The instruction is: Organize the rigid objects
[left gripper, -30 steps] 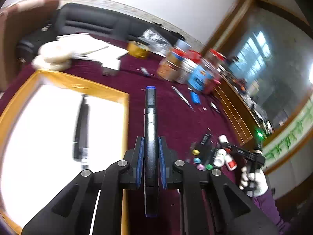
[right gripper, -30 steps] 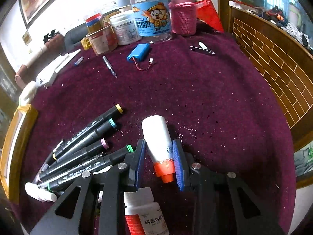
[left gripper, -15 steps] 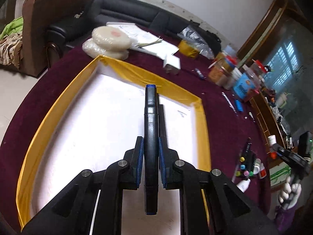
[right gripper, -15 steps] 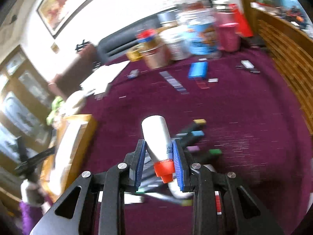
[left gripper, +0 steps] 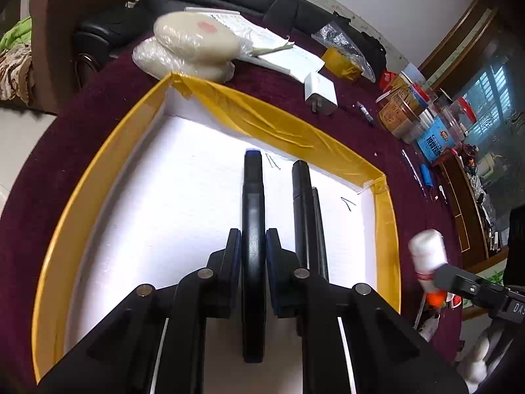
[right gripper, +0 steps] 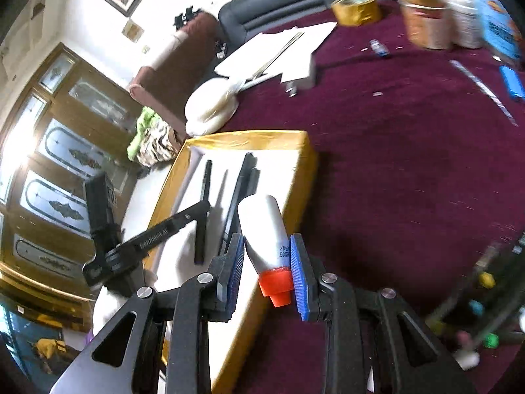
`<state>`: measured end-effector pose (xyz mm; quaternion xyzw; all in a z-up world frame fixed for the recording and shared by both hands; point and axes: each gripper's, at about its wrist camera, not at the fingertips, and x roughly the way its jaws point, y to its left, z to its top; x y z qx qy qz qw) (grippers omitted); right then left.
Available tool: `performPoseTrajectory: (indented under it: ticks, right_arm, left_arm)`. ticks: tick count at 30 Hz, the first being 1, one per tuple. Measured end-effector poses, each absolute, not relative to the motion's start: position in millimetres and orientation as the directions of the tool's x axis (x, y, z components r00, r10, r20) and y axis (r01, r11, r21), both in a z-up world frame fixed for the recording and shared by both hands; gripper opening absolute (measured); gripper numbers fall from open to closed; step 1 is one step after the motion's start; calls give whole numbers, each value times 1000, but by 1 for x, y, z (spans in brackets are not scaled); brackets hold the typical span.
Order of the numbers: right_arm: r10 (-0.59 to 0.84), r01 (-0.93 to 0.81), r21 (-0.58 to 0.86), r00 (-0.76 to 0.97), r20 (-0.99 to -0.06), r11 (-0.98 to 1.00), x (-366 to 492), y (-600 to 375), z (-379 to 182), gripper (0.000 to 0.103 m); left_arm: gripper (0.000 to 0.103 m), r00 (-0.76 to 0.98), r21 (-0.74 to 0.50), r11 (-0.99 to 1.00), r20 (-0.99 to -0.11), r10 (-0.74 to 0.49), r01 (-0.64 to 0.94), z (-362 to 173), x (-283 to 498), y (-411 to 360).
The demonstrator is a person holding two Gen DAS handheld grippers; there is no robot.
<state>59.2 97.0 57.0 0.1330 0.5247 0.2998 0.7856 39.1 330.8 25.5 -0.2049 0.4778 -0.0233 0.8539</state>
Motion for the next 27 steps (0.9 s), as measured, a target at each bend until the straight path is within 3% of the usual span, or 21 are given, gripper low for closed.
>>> performPoseTrajectory:
  ticks: [10,13,15,17,21,27]
  right_arm:
    - [475,-302,390,304,-826,870,82,159,37,25]
    - [436,-294,348,324,-840,890,82,160,35,26]
    - [428,-291,341,330,-841,894,81,160,37,26]
    - [417,-300,323,341,-843,898,79,161,39,27]
    - [408,-320,294,392,-824,901,72,156,52,37]
    - [445,-342,302,503,-741,890,51,119,85,38]
  left_arm:
    - [13,567,-423,894,-777,-273,-149,27,34,337]
    - [24,577,-447,879,-767,-281,-166,32,26,341]
    - [38,594,-461,869,-756,-277,-182,39,19,344]
    - [43,613,-479,859,-739,-280,-184,46,11,344]
    - [47,642,-491,852,-716,-277,-181,60,-5,340]
    - [52,674,-512,842,-684,-280,-170,80,-29,321]
